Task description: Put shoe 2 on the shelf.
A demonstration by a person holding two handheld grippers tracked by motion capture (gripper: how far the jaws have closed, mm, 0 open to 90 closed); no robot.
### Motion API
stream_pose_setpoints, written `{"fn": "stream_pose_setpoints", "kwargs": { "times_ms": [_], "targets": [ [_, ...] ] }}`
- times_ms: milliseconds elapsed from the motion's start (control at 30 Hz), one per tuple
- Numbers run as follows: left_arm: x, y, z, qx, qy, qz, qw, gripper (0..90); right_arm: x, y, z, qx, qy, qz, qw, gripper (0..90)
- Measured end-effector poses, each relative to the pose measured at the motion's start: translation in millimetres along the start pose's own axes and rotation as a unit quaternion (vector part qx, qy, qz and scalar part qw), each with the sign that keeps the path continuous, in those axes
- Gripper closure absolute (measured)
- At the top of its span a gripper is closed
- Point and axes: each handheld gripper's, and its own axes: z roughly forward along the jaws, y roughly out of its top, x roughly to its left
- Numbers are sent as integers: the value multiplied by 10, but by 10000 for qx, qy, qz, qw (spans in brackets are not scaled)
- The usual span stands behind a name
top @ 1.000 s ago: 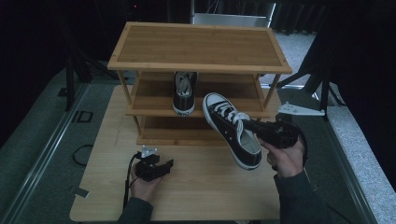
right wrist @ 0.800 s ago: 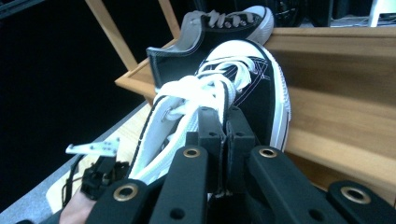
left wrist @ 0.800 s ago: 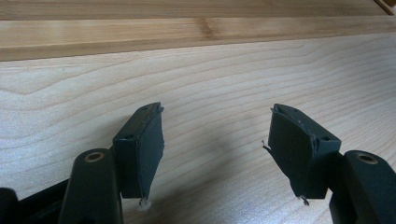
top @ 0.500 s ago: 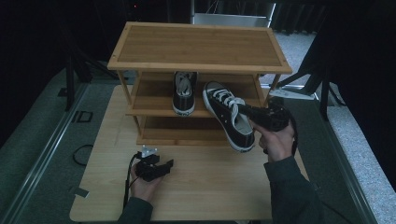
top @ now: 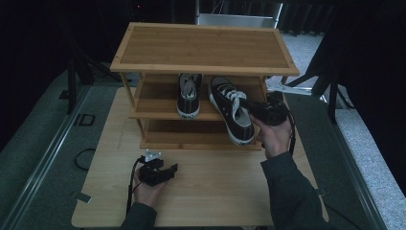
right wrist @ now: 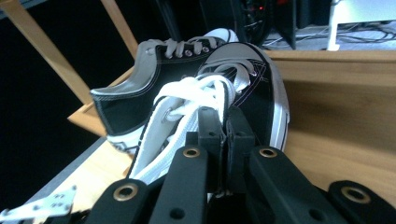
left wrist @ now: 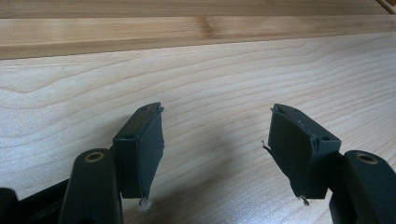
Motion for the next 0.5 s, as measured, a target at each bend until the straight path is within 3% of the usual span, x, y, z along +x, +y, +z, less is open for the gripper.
{"fn": "stream_pose_setpoints", "kwargs": {
  "times_ms": [500],
  "targets": [
    [-15,-2,8,2,-27,19,10000,361,7,61,365,-167,-311,207,9992,880]
  ]
}}
